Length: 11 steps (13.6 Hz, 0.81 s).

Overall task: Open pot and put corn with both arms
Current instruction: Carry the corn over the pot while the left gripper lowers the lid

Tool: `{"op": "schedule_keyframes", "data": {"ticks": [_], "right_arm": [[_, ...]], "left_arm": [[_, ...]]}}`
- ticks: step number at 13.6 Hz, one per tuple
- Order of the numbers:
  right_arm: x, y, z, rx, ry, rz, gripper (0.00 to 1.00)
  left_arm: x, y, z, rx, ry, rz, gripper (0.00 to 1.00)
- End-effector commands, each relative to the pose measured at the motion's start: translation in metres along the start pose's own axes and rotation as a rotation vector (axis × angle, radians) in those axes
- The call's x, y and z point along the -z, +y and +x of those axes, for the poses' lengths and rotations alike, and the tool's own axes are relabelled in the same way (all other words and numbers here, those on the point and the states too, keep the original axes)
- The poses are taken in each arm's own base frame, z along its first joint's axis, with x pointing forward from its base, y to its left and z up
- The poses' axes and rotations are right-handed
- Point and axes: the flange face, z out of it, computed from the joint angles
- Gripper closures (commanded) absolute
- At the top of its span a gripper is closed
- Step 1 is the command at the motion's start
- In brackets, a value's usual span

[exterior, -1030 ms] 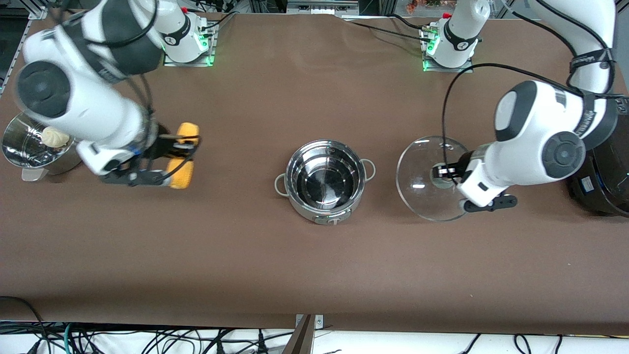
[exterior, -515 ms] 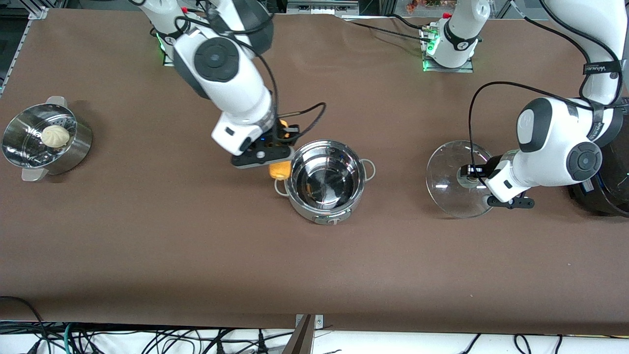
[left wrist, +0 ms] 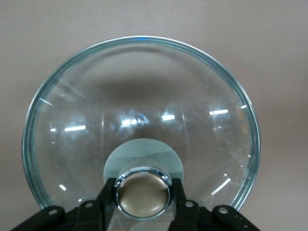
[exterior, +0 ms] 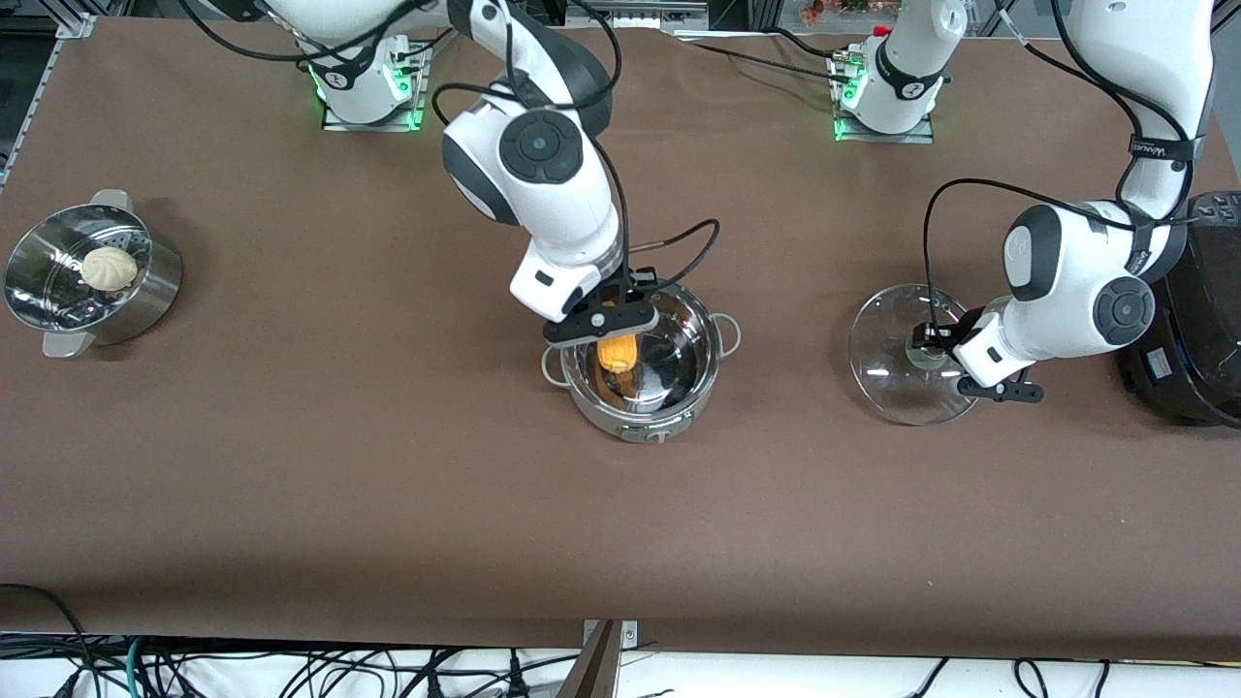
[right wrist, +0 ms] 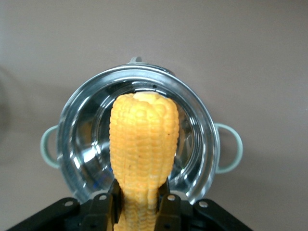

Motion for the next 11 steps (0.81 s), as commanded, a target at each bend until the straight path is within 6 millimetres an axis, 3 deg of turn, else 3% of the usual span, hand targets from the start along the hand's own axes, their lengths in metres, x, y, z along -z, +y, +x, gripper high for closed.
{"op": "schedule_keyframes", "data": {"ticks": [1, 3, 9, 11], "right_arm": [[-0.027, -0.015, 0.007, 0.005, 0.055, -0.005, 1.00], [-0.043, -0.017, 0.013, -0.073, 0.052, 0.008, 1.00], [-0.066, -0.008, 0.027, -0.115, 0.064, 0.017, 1.00], [-0.076, -0.003, 0.032, -0.121, 0.082, 0.026, 1.00]], "left_arm": [[-0.003, -0.025, -0.003, -0.067, 0.020, 0.023, 1.00], [-0.012, -0.041, -0.001, -0.083, 0.025, 0.029, 1.00], [-0.026, -0.045, -0.005, -0.078, 0.003, 0.026, 1.00], [-0.028, -0.045, -0.006, -0.077, -0.003, 0.025, 0.79]]}}
